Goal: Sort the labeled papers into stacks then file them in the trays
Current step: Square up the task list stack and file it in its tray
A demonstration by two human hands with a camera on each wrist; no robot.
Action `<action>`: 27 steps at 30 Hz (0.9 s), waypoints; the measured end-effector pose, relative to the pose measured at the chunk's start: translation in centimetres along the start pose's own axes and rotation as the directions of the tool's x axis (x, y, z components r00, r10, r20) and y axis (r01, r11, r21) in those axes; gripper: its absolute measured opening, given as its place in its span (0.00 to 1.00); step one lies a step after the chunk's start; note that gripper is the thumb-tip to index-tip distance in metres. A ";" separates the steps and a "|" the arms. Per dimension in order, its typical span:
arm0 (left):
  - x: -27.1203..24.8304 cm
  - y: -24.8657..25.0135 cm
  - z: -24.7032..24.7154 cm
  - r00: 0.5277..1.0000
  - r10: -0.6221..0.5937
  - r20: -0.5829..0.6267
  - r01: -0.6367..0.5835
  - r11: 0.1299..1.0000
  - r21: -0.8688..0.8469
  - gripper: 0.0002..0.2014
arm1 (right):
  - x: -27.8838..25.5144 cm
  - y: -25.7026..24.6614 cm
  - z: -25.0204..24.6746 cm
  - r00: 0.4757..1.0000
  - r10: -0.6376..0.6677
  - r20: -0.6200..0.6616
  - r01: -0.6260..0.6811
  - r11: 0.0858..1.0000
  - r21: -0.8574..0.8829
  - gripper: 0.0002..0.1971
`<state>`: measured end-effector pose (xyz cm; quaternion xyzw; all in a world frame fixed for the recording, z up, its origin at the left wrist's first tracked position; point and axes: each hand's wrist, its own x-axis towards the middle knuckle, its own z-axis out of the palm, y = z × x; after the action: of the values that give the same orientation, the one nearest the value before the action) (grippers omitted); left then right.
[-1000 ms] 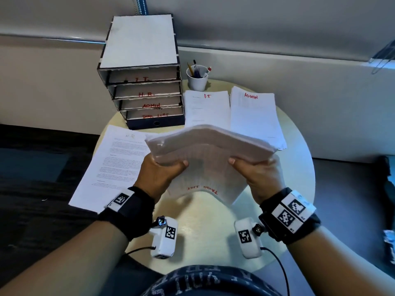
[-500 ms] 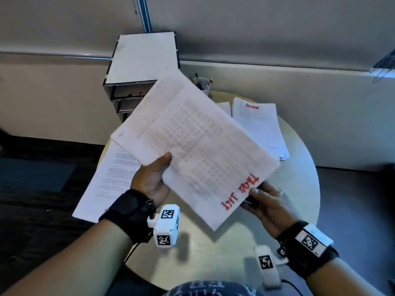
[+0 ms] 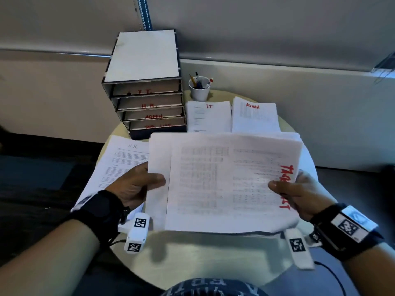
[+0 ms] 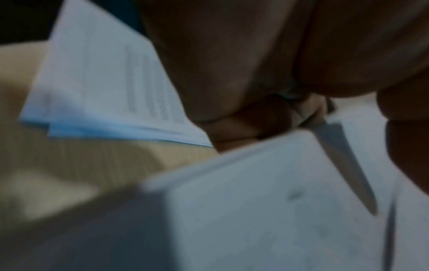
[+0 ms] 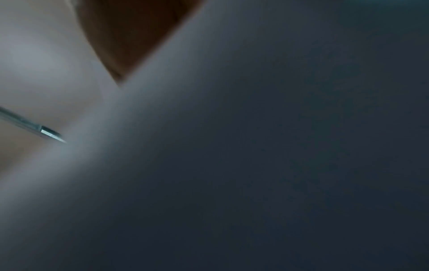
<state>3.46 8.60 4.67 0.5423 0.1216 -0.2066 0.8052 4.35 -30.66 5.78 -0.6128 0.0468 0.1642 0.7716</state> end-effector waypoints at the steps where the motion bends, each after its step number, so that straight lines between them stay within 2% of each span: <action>1: 0.1 0.1 0.3 1.000 0.000 0.024 -0.001 0.999 0.048 0.26 | 0.1 0.1 0.2 1.000 0.002 0.015 -0.002 1.000 -0.029 0.48; 3: 0.5 -0.3 0.7 0.999 0.039 0.020 -0.041 0.995 0.092 0.26 | 0.3 0.4 0.8 0.999 0.001 0.033 0.000 1.000 -0.017 0.44; 4: 0.6 -0.6 0.8 0.998 0.059 -0.010 -0.058 0.995 0.083 0.25 | 0.3 0.6 1.2 0.999 -0.011 0.032 0.011 1.000 -0.002 0.38; 6: 0.8 -1.5 0.7 0.992 0.088 -0.085 -0.081 0.993 0.088 0.25 | 0.1 0.7 1.7 0.998 -0.056 -0.020 0.055 0.995 -0.079 0.13; 7: 0.7 -1.9 0.6 0.987 0.110 -0.122 -0.094 0.988 0.126 0.24 | 0.1 1.0 1.5 0.992 -0.108 -0.071 0.092 0.975 -0.203 0.10; 8: 0.5 -2.2 0.6 0.978 0.142 -0.155 -0.113 0.977 0.181 0.22 | 0.1 1.5 1.1 0.985 -0.138 -0.104 0.096 0.938 -0.332 0.14; 9: 0.2 -2.5 0.7 0.967 0.179 -0.180 -0.133 0.961 0.244 0.20 | 0.1 1.9 0.6 0.979 -0.159 -0.126 0.095 0.909 -0.406 0.11; 10: 0.1 -2.6 0.8 0.957 0.217 -0.193 -0.155 0.944 0.291 0.18 | -0.3 2.0 0.3 0.974 -0.184 -0.134 0.111 0.897 -0.427 0.09; 11: -0.1 -2.7 0.8 0.946 0.260 -0.193 -0.190 0.929 0.317 0.16 | -0.6 2.1 0.0 0.969 -0.211 -0.127 0.137 0.891 -0.434 0.11; 13: -0.5 -3.0 0.7 0.927 0.349 -0.141 -0.276 0.886 0.373 0.14 | -1.0 2.4 0.3 0.967 -0.234 -0.100 0.170 0.887 -0.429 0.10; 14: -0.5 -3.4 0.3 0.925 0.358 -0.131 -0.280 0.871 0.403 0.14 | -1.0 2.7 0.3 0.970 -0.222 -0.096 0.157 0.881 -0.446 0.12; 18: -0.3 -6.2 -1.0 0.956 0.223 -0.193 -0.100 0.861 0.499 0.17 | -0.7 5.0 1.0 0.988 -0.078 -0.132 -0.004 0.848 -0.531 0.20; 20: 0.0 -7.3 -1.1 0.947 0.162 -0.276 -0.021 0.891 0.453 0.22 | -0.4 6.0 1.3 0.986 -0.058 -0.159 -0.043 0.821 -0.569 0.21; 23: 0.6 -7.4 -0.8 0.922 0.153 -0.355 -0.022 0.938 0.346 0.26 | 0.0 4.9 1.7 0.973 -0.100 -0.207 -0.038 0.817 -0.576 0.16; 24: 0.7 -7.0 -0.6 0.924 0.171 -0.343 -0.033 0.927 0.373 0.25 | 0.2 4.0 1.8 0.972 -0.130 -0.195 -0.020 0.783 -0.622 0.16; 25: 0.9 -6.5 -0.3 0.929 0.189 -0.320 -0.040 0.907 0.419 0.22 | 0.3 2.9 1.9 0.973 -0.167 -0.161 0.006 0.712 -0.702 0.16; 26: 1.0 -5.6 0.1 0.931 0.212 -0.297 -0.049 0.880 0.473 0.18 | 0.6 1.8 1.9 0.977 -0.194 -0.093 0.043 0.598 -0.800 0.15; 27: 1.0 -4.7 0.8 0.935 0.252 -0.251 -0.085 0.844 0.530 0.15 | 0.8 0.7 2.1 0.982 -0.188 -0.001 0.083 0.443 -0.892 0.14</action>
<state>2.18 6.17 0.70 0.7705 0.1388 -0.0711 0.6181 4.66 -28.37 5.45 -0.9340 -0.0563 0.0714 0.3455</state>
